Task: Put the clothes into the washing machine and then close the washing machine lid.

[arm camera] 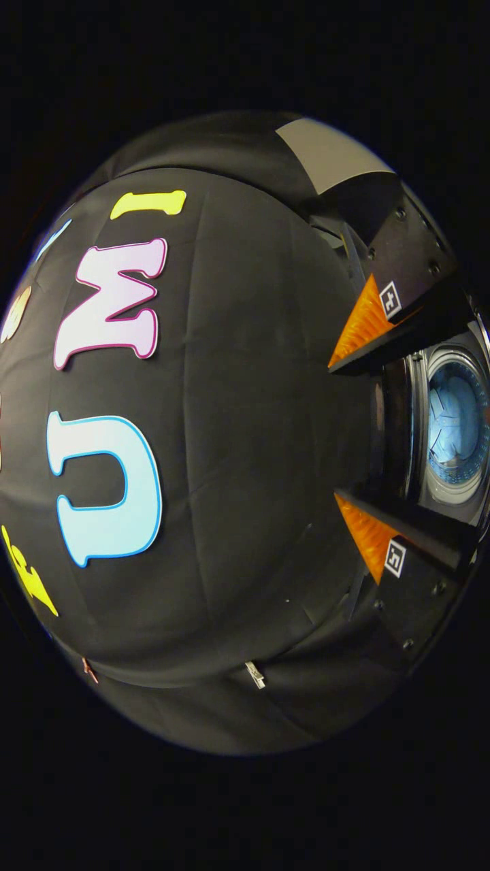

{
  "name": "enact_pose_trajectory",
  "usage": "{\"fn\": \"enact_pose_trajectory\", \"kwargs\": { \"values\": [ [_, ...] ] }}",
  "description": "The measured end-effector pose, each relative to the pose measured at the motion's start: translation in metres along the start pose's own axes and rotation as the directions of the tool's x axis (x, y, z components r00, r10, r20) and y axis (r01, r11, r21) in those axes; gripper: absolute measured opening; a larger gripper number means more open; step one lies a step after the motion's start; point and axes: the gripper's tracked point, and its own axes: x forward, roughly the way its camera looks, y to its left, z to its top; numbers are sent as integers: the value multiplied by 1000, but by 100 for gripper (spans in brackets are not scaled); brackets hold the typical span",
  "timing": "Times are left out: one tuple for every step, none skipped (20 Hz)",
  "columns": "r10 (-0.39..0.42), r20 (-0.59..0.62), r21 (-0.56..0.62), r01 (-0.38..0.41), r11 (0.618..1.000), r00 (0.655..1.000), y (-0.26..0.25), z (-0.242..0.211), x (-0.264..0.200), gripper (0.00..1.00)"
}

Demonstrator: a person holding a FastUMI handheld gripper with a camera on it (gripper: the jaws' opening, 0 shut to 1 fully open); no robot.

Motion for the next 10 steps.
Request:
{"fn": "enact_pose_trajectory", "kwargs": {
  "values": [
    [3,1,-1,-3,1000,1000,0,-3,-4,100],
    [3,3,-3,-3,1000,1000,0,-4,-8,100],
    [3,6,-6,-3,1000,1000,1,-6,-12,100],
    [4,10,-10,-4,1000,1000,1,-8,-16,100],
    [6,12,-14,-6,1000,1000,1,-10,-19,100],
    [8,14,-12,-8,1000,1000,2,-13,-23,100],
    [11,15,-16,-10,1000,1000,2,-16,-27,100],
    [11,16,-15,-10,1000,1000,3,-19,-31,100],
    [12,16,-16,-12,1000,1000,3,-22,-35,100],
    [13,13,-15,-13,1000,1000,2,-23,-39,100]
  ]
}}
